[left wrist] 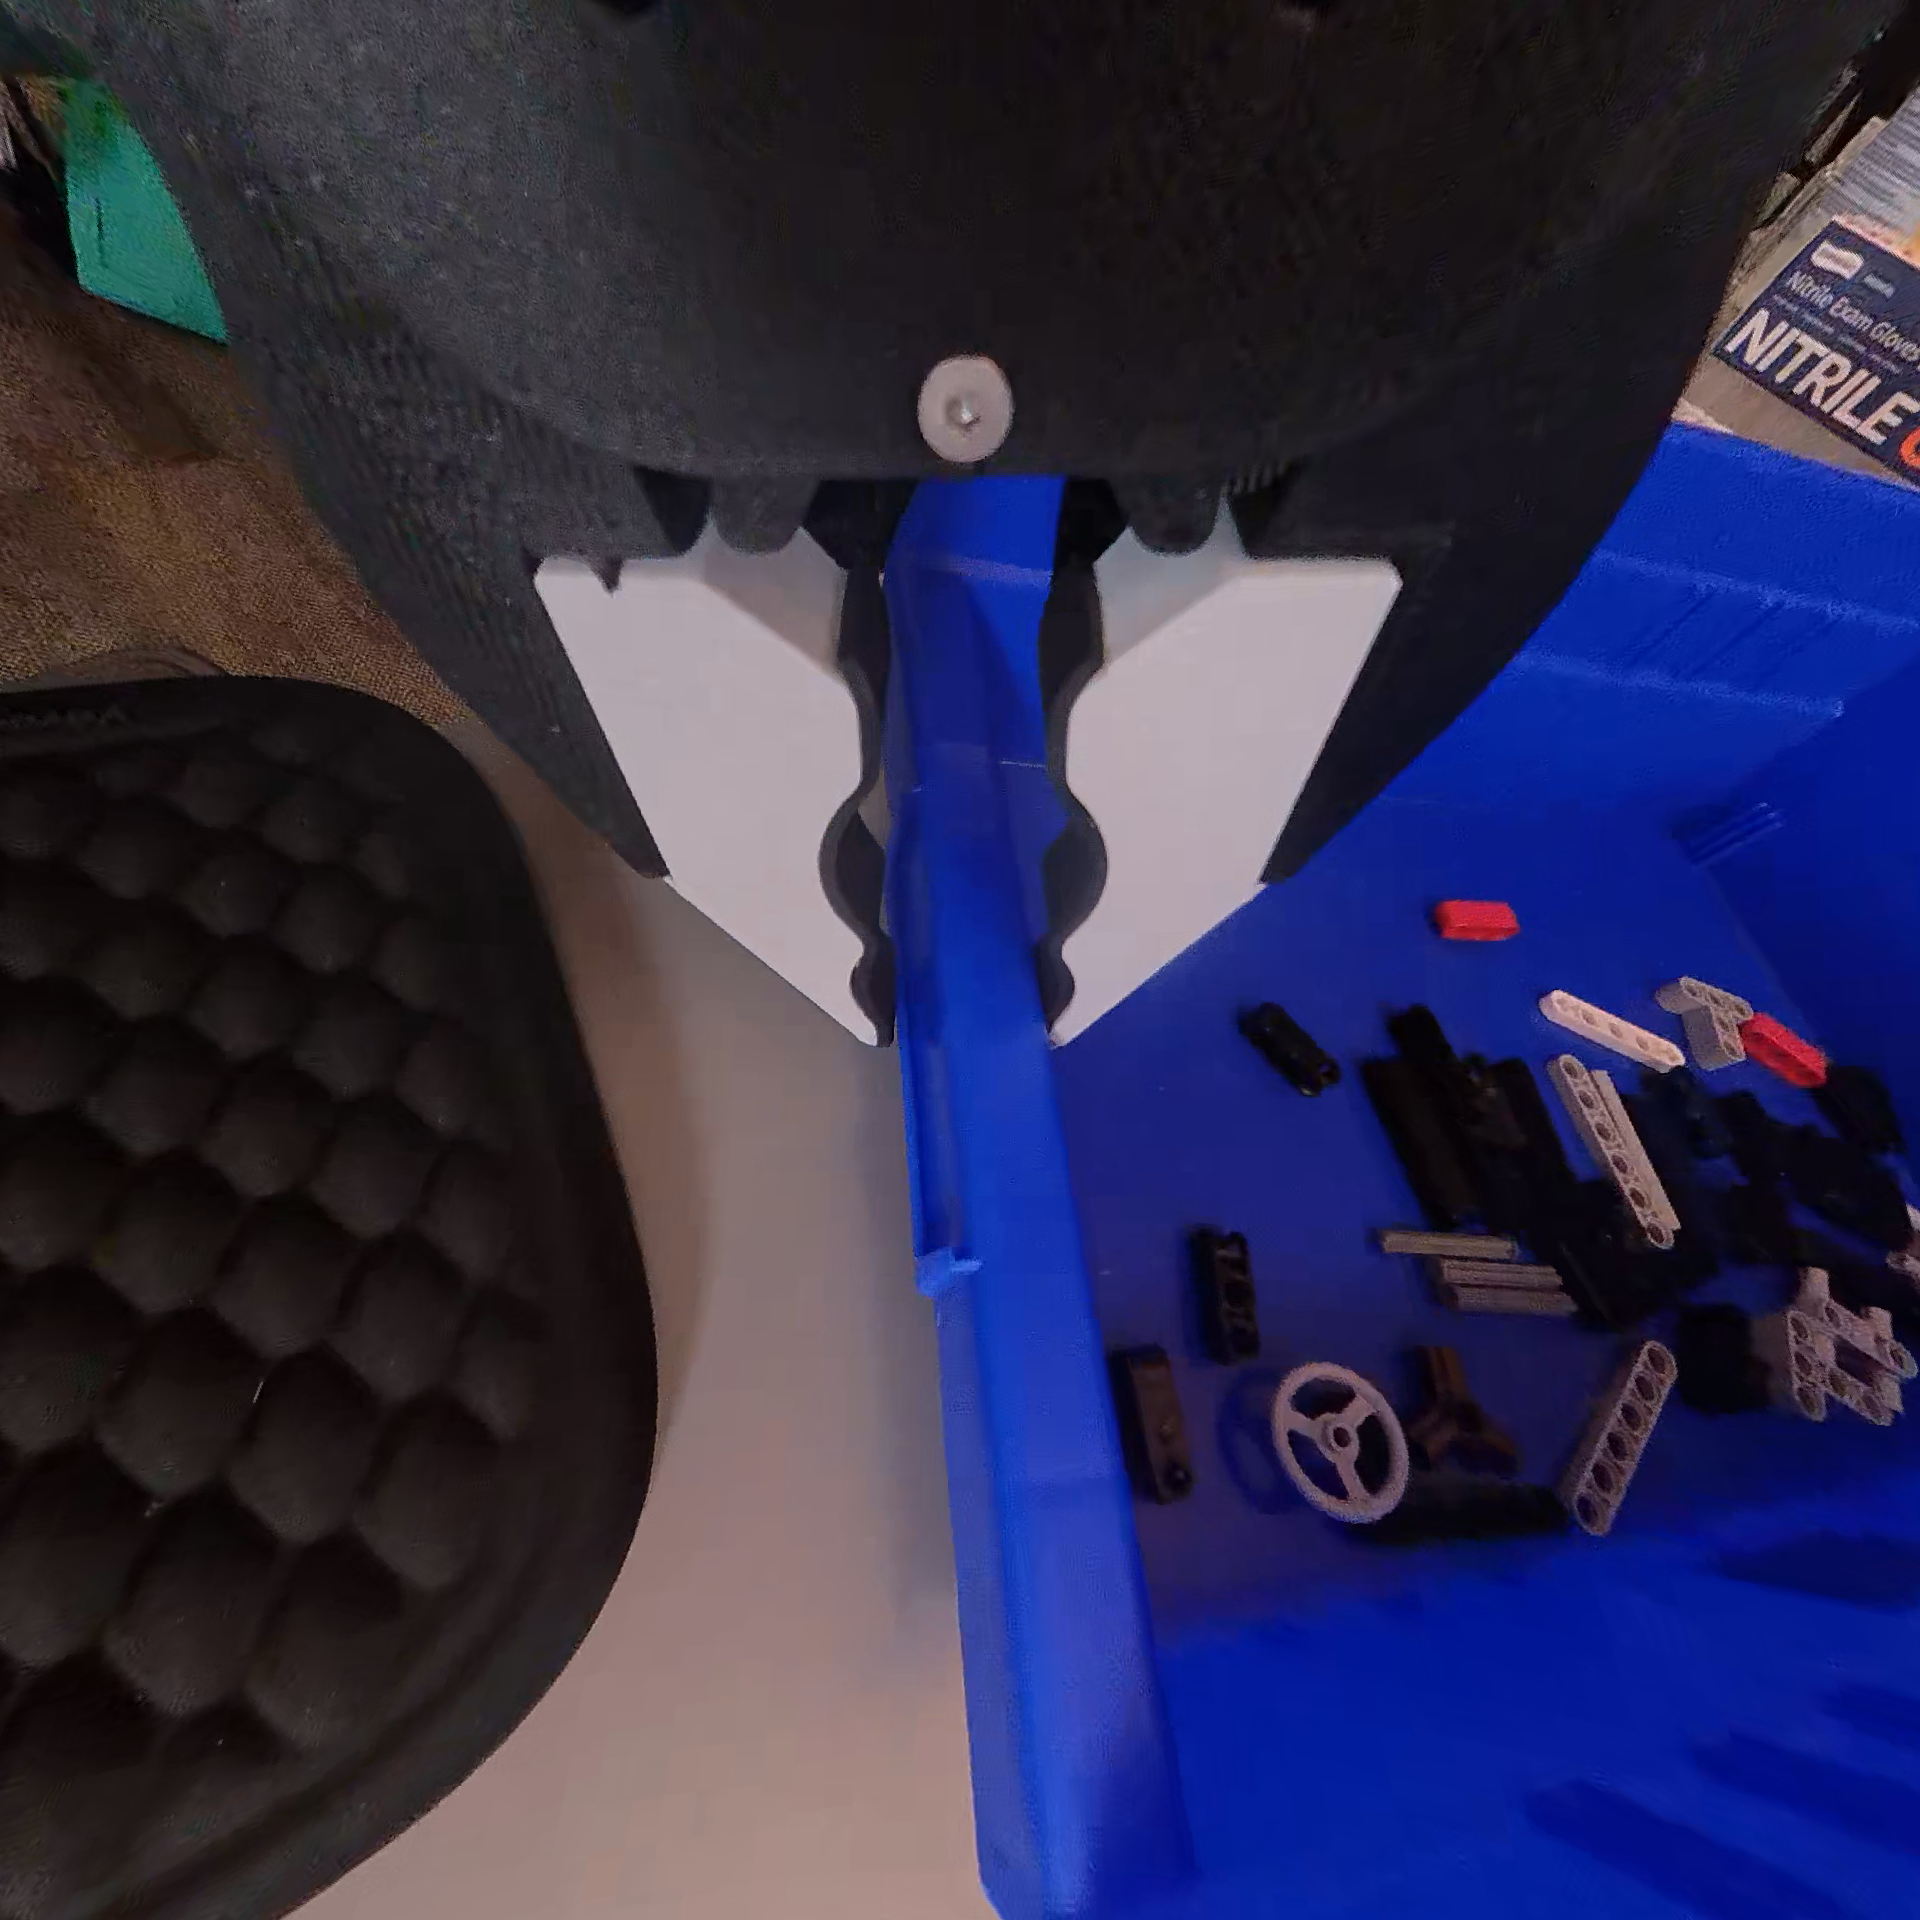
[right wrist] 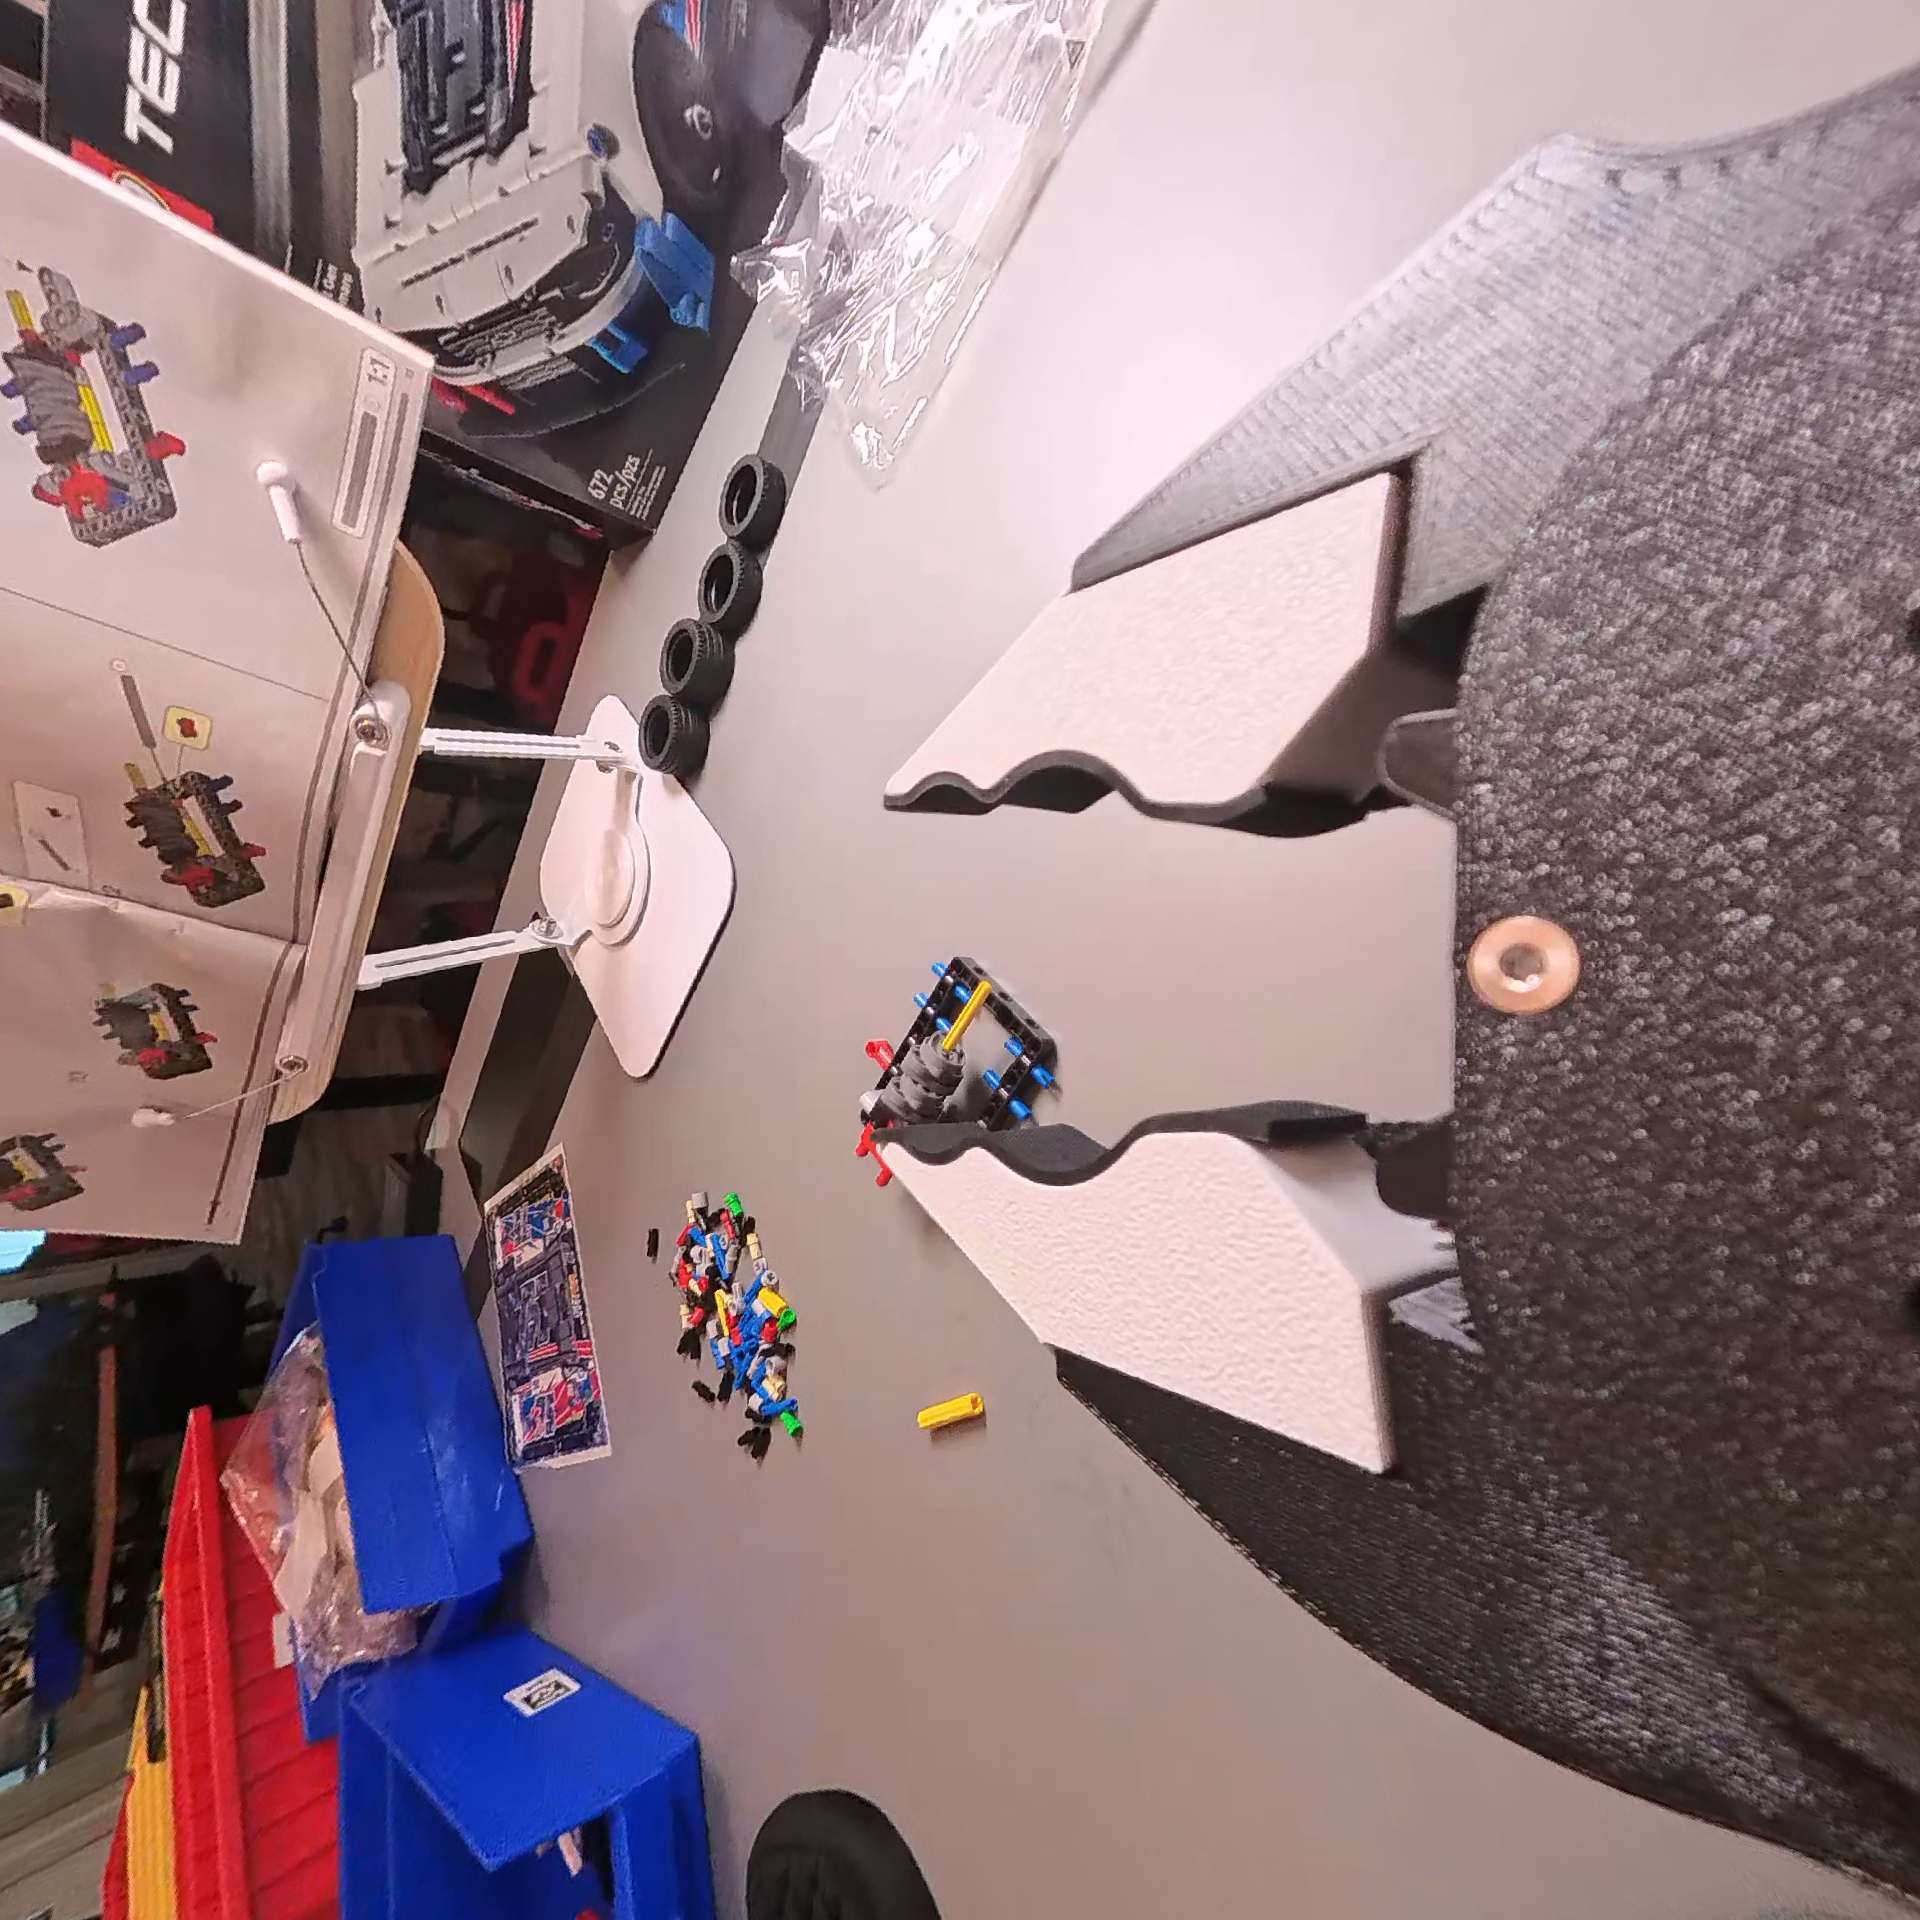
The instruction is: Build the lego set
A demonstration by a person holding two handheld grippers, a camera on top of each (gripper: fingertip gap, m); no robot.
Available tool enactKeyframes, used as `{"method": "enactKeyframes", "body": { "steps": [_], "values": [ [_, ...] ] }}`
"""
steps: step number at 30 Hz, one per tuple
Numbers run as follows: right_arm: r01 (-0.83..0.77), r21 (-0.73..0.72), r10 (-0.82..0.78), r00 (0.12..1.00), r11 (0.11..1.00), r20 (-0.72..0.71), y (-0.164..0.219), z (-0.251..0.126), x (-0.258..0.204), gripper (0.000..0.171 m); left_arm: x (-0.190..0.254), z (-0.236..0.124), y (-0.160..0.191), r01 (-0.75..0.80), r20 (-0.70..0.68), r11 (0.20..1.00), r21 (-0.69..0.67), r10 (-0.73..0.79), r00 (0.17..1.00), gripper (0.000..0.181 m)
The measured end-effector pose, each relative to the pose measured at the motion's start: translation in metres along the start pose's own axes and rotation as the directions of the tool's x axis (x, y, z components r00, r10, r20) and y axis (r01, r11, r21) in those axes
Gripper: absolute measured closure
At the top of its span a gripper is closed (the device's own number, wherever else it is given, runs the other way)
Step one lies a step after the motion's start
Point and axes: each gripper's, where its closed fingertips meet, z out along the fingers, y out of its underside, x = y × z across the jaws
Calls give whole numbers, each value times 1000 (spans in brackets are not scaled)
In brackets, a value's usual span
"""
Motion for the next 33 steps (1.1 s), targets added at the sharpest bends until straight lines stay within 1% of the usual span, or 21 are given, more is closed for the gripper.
{"method": "enactKeyframes", "body": {
  "steps": [1, 9, 11, 13, 15, 16, 18, 19, 20, 22, 23, 24, 25, 27, 28, 31, 33],
  "values": [
    [7, -1, -7, 1000, 1000, 1, -1, 0, -2, 113, 0, 0, 0, -3, -5, 1000, 1, 3, 1000, 156],
    [13, -18, -13, 1000, 1000, -19, 4, -4, 2, 113, 4, 0, 9, 18, -97, 999, 42, -14, 995, 158],
    [11, -21, -12, 1000, 1000, -24, 5, -5, 4, 113, 5, -1, 15, 18, -103, 999, 29, -15, 995, 159],
    [7, -19, -8, 1000, 1000, -24, 5, -5, 4, 114, 5, -1, 14, 32, -101, 998, 46, -27, 995, 159],
    [5, -17, -6, 1000, 1000, -19, 4, -4, 4, 113, 2, -5, 12, 51, -77, 996, 78, -45, 996, 154],
    [7, -15, -7, 1000, 1000, -17, 4, -3, 3, 113, 1, -11, 6, 69, -72, 990, 122, -61, 996, 152],
    [10, -8, -10, 1000, 1000, -9, 2, -1, 2, 113, 1, -37, -24, 123, -98, 943, 309, -97, 990, 146],
    [11, -2, -11, 1000, 1000, -2, 1, 0, 0, 113, 0, -55, -45, 141, -99, 892, 430, -108, 989, 143],
    [12, 2, -12, 1000, 1000, 6, 1, 2, -1, 113, -1, -75, -69, 147, -93, 816, 560, -114, 989, 140],
    [18, 4, -18, 999, 1000, 27, 0, 7, -4, 112, 7, -114, -120, 152, -120, 610, 778, -94, 988, 135],
    [25, 3, -25, 999, 1000, 39, -1, 10, -6, 112, 14, -130, -145, 167, -149, 509, 845, -76, 986, 133],
    [32, 3, -32, 998, 999, 53, -3, 14, -7, 112, 23, -140, -168, 185, -184, 433, 882, -45, 982, 130],
    [37, 8, -38, 997, 999, 73, -6, 19, -10, 112, 32, -145, -191, 202, -211, 381, 903, -17, 977, 127],
    [38, 24, -40, 992, 999, 116, -18, 30, -15, 112, 44, -147, -238, 213, -231, 323, 922, 18, 973, 128],
    [34, 31, -38, 990, 999, 136, -24, 37, -17, 112, 47, -145, -260, 209, -227, 306, 929, 24, 974, 132],
    [28, 47, -37, 980, 999, 196, -41, 62, -23, 111, 43, -134, -321, 171, -183, 281, 944, 17, 983, 145],
    [35, 55, -46, 975, 998, 219, -46, 81, -23, 111, 35, -119, -354, 186, -196, 276, 943, 8, 981, 153]
  ]
}}
